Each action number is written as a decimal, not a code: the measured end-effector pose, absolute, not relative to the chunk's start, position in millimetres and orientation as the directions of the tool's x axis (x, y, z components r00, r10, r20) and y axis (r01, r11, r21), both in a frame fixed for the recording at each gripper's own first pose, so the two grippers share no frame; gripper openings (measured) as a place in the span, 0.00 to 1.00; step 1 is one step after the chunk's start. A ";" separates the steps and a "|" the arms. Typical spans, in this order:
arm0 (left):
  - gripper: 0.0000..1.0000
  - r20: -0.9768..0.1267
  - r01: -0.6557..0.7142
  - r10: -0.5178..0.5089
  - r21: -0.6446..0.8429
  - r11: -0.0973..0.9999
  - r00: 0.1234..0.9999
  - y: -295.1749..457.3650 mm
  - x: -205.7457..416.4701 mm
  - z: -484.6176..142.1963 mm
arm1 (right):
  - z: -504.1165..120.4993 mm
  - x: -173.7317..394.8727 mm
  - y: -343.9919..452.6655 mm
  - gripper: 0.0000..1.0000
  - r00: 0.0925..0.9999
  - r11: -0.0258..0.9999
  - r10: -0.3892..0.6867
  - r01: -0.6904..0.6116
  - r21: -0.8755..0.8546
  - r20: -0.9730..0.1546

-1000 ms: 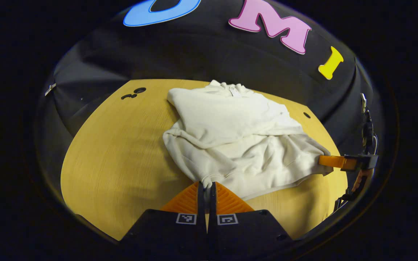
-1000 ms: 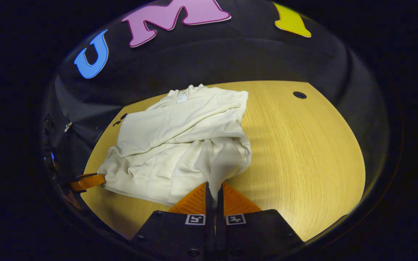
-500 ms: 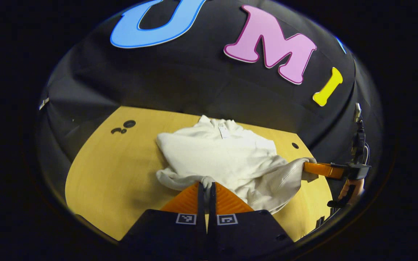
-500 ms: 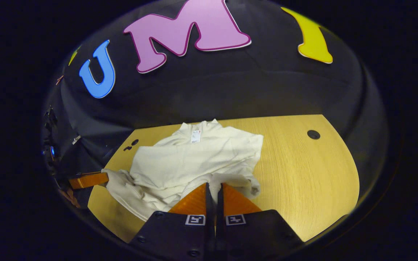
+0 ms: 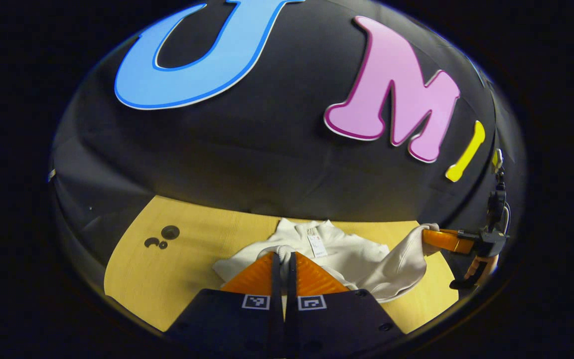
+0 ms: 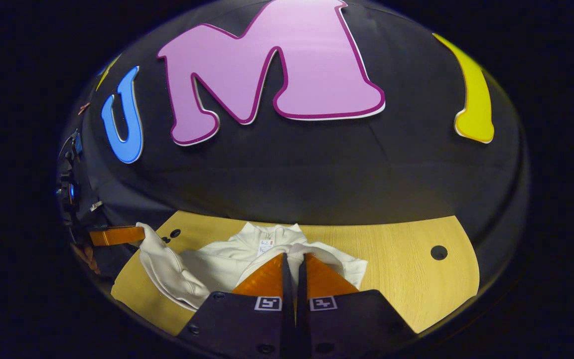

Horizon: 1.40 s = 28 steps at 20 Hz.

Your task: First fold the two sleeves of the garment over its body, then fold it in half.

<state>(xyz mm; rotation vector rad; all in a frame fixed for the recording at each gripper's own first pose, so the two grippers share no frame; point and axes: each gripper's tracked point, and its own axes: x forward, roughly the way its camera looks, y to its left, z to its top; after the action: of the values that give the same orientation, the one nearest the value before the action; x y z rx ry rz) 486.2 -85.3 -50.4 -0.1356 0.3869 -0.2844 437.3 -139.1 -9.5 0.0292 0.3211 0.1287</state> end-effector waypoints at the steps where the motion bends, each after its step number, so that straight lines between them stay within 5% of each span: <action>1: 0.06 -0.351 0.242 -0.295 -0.187 0.952 0.888 -85.2 502.2 -49.9 | -10.4 449.0 -140.7 0.05 0.943 0.992 0.123 -0.113 0.052 -0.309; 15: 0.10 -0.370 0.110 -0.185 -0.215 0.970 0.910 -44.2 663.6 -140.9 | -79.0 584.9 -182.8 0.06 0.937 0.997 -0.070 0.061 -0.036 -0.341; 18: 0.33 -0.409 0.093 -0.138 -0.129 0.987 0.902 -41.7 659.8 -152.9 | -87.0 584.7 -184.2 0.25 0.940 0.996 -0.090 0.079 -0.045 -0.330; 19: 0.32 -0.425 0.086 -0.121 -0.101 0.991 0.897 -39.6 659.0 -159.0 | -84.1 583.1 -181.1 0.27 0.945 0.997 -0.079 0.076 -0.024 -0.316; 20: 0.54 -0.425 0.083 -0.108 -0.077 0.994 0.899 -38.2 655.0 -159.6 | -84.2 581.5 -179.7 0.27 0.951 0.997 -0.073 0.075 -0.007 -0.300; 22: 0.99 -0.403 0.075 -0.091 -0.055 0.996 0.911 -36.6 640.7 -149.7 | -81.3 571.6 -181.2 0.76 0.956 0.996 -0.078 0.085 0.012 -0.282; 23: 1.00 -0.387 0.082 -0.099 -0.061 0.995 0.917 -39.0 631.3 -142.1 | -80.3 564.2 -181.2 1.00 0.957 0.996 -0.082 0.090 0.015 -0.279; 25: 0.99 -0.359 0.081 -0.106 -0.085 0.993 0.927 -37.6 613.0 -127.0 | -73.6 545.1 -180.6 0.93 0.959 0.995 -0.089 0.096 0.010 -0.271; 28: 0.99 -0.327 0.090 -0.115 -0.090 0.992 0.938 -31.1 577.9 -101.9 | -60.3 508.3 -174.3 0.99 0.962 0.995 -0.101 0.104 0.000 -0.255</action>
<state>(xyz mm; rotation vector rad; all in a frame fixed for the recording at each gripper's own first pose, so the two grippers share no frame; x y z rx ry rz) 577.9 -31.1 -101.9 -0.0737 0.3381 -0.1050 508.3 -174.3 -60.3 0.0135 0.2581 -0.1038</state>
